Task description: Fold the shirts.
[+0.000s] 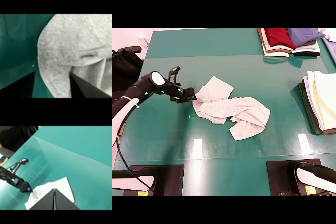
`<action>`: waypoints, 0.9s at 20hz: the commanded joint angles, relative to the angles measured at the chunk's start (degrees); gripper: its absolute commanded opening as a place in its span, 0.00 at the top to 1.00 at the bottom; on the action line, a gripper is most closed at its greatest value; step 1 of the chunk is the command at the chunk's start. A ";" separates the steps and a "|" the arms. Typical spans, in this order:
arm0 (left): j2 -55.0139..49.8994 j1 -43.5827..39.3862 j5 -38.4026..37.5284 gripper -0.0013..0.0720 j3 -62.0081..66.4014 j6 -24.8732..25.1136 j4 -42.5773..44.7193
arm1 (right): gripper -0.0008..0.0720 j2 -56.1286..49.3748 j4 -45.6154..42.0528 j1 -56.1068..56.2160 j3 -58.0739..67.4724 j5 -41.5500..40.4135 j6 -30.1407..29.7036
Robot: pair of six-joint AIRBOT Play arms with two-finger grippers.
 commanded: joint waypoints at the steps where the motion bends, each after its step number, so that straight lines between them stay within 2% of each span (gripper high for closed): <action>1: -2.45 -0.26 1.73 0.31 -1.60 1.86 -4.81 | 0.97 -0.04 0.02 0.09 0.07 0.90 -0.02; 5: -2.93 -2.12 3.74 0.31 -1.55 1.73 -5.03 | 0.97 -0.04 -0.07 0.04 0.02 2.14 -0.02; 6: -2.91 -2.10 3.30 0.59 -1.01 1.75 -4.90 | 0.97 0.09 0.02 -0.20 -0.59 3.04 -0.02; 7: -2.71 -2.10 2.69 0.95 0.11 1.88 -4.33 | 0.97 0.70 -0.02 -1.01 -2.49 4.09 -0.02; 10: -1.33 -2.10 1.07 0.96 5.35 4.39 -3.23 | 0.97 4.35 -0.09 -5.42 -15.41 6.64 -0.04; 13: 0.76 -2.12 0.68 0.96 10.05 6.27 -2.54 | 0.97 9.03 -0.24 -13.88 -36.65 7.78 -0.07; 14: 1.01 -2.12 0.66 0.96 11.10 6.29 -2.45 | 0.80 10.25 -0.22 -16.72 -44.85 7.19 -0.09; 15: 1.18 -2.12 0.72 0.96 11.76 6.27 -2.49 | 0.45 10.91 -0.17 -19.06 -52.19 5.68 -0.13; 16: 1.27 -2.12 0.74 0.96 11.93 6.27 -2.47 | 0.33 11.13 -0.13 -20.94 -59.69 3.50 -0.33; 18: 1.22 -2.12 0.26 0.96 11.91 6.27 -2.47 | 0.33 10.12 0.52 -22.32 -71.30 -2.21 -2.27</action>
